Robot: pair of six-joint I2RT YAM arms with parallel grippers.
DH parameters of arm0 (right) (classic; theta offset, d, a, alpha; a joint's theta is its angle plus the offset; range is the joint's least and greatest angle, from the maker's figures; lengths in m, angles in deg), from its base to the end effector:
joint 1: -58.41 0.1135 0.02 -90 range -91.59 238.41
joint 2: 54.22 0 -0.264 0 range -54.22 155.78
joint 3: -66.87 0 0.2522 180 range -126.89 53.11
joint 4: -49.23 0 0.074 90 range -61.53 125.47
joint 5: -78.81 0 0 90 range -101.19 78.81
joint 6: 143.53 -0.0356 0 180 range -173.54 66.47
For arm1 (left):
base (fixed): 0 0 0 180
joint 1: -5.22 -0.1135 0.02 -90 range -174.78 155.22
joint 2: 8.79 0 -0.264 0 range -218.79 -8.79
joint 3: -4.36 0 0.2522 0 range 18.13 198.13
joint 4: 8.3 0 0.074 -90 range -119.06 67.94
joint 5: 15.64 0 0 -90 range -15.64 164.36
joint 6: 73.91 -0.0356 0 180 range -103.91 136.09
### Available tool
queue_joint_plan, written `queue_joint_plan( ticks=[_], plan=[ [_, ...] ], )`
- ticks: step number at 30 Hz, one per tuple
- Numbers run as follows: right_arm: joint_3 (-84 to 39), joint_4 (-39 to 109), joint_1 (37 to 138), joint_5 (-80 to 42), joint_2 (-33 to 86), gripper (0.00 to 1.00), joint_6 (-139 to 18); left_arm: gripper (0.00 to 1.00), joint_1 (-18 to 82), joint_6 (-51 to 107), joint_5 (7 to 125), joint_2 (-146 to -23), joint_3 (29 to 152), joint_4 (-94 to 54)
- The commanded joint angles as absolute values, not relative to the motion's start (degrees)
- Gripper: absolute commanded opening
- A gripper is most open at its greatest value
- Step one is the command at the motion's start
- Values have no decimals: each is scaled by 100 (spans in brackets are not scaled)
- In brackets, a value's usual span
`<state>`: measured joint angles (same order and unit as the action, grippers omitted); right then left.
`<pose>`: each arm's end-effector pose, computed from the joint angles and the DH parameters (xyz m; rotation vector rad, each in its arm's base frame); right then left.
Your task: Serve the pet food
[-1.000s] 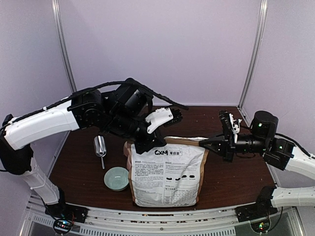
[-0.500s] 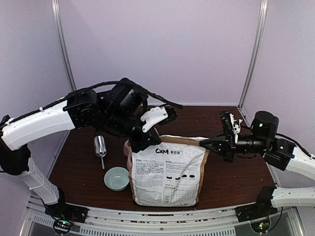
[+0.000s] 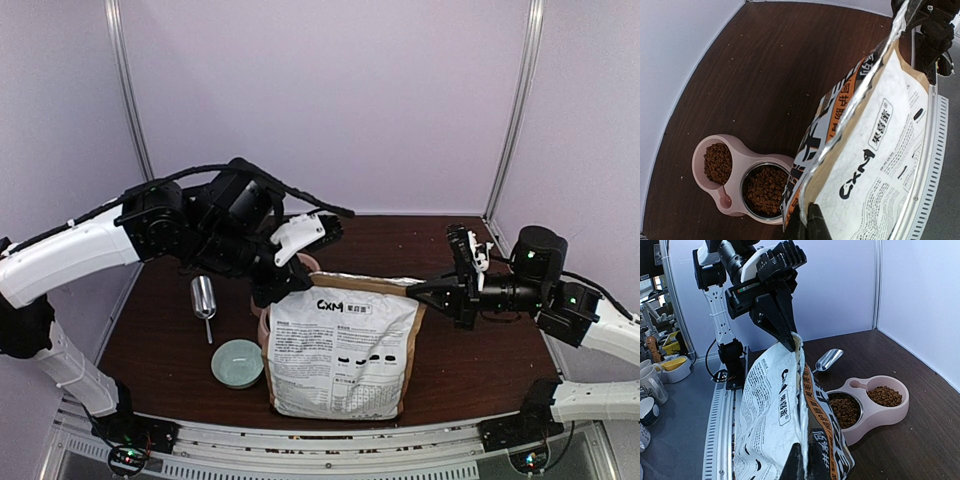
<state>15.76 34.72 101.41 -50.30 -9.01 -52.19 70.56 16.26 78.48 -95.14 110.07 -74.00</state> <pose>0.1202 0.1428 0.3116 -1.1488 1.4108 1.1097 0.1345 -0.2868 0.3813 1.2769 2.0627 -0.4523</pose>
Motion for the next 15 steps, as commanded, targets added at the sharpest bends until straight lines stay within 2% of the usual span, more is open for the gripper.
queue_joint_plan(
  ticks=[1,5,8,14,15],
  plan=[
    [1487,3575,10077,-5007,-1243,0,-5164,6,6632,1661,9023,-9288,10824,-8179],
    [1484,3560,10078,-4995,-1255,0,-5151,8,6566,1662,9070,-9213,10767,-8200],
    [1484,3566,10077,-4995,-1248,0,-5150,0,6539,1662,9070,-9172,10712,-8200],
    [1478,3576,10077,-4986,-1224,0,-5145,0,6489,1669,9138,-9124,10605,-8215],
    [1479,3574,10077,-4986,-1226,0,-5136,4,6471,1678,9158,-9111,10590,-8225]
  ],
)
